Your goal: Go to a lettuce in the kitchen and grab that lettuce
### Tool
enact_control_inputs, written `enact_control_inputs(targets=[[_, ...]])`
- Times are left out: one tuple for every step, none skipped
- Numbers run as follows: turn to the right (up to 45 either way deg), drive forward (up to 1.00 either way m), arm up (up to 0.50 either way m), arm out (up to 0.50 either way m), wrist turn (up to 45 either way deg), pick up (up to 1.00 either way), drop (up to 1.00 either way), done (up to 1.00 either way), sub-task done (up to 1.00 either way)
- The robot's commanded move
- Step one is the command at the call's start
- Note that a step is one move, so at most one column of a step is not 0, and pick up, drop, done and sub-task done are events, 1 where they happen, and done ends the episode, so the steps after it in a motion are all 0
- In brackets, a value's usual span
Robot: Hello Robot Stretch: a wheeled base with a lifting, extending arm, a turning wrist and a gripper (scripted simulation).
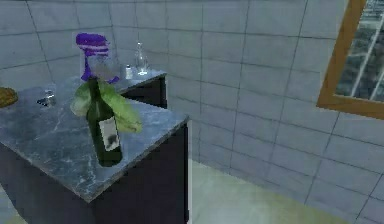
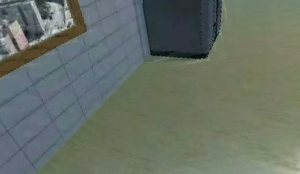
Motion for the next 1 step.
enact_control_inputs(targets=[[0.0, 0.6, 0.0, 0.0, 0.0, 0.0, 0.0, 0.0, 0.0]])
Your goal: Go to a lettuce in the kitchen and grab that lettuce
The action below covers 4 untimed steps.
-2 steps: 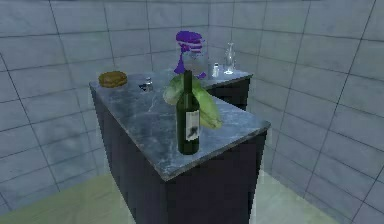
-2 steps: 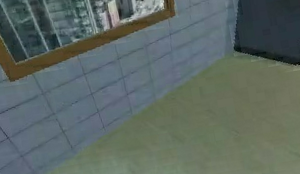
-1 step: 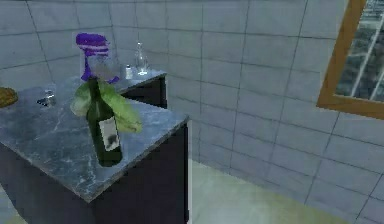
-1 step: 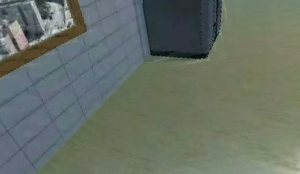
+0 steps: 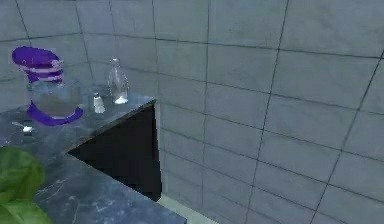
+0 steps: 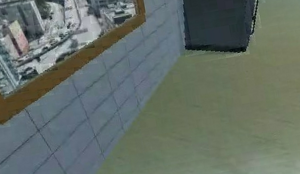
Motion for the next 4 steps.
enact_control_inputs(targets=[[-45.0, 0.0, 0.0, 0.0, 0.0, 0.0, 0.0, 0.0, 0.0], [-45.0, 0.0, 0.0, 0.0, 0.0, 0.0, 0.0, 0.0, 0.0], [-42.0, 0.0, 0.0, 0.0, 0.0, 0.0, 0.0, 0.0, 0.0], [0.0, 0.0, 0.5, 0.0, 0.0, 0.0, 0.0, 0.0, 0.0]])
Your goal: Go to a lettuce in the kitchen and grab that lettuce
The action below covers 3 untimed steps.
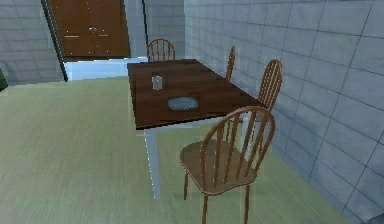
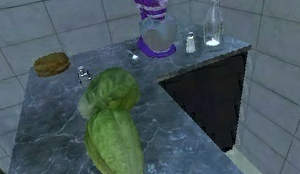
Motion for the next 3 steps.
enact_control_inputs(targets=[[0.0, 0.0, 0.38, 0.0, 0.0, 0.0, 0.0, 0.0, 0.0], [0.0, 0.0, 0.0, 0.28, 0.0, 0.0, 0.0, 0.0, 0.0], [0.0, 0.0, 0.0, 0.0, 45.0, 0.0, 0.0, 0.0, 0.0]])
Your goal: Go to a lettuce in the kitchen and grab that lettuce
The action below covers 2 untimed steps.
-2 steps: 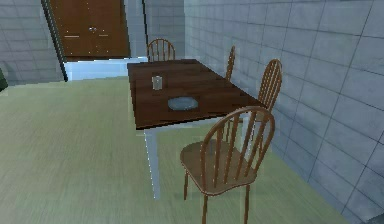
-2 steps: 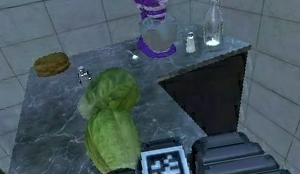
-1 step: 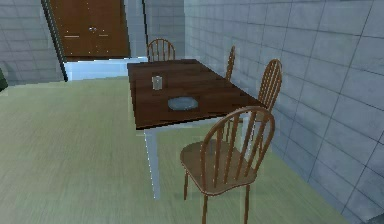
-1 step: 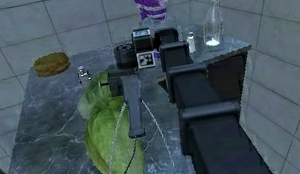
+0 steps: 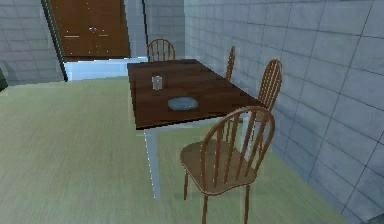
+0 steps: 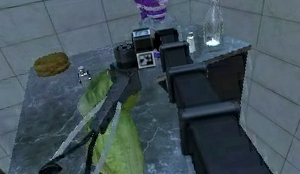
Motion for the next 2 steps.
enact_control_inputs(targets=[[0.0, 0.0, 0.0, 0.0, 45.0, 0.0, 0.0, 0.0, 0.0], [0.0, 0.0, 0.0, 0.0, 45.0, 0.0, 0.0, 0.0, 0.0]])
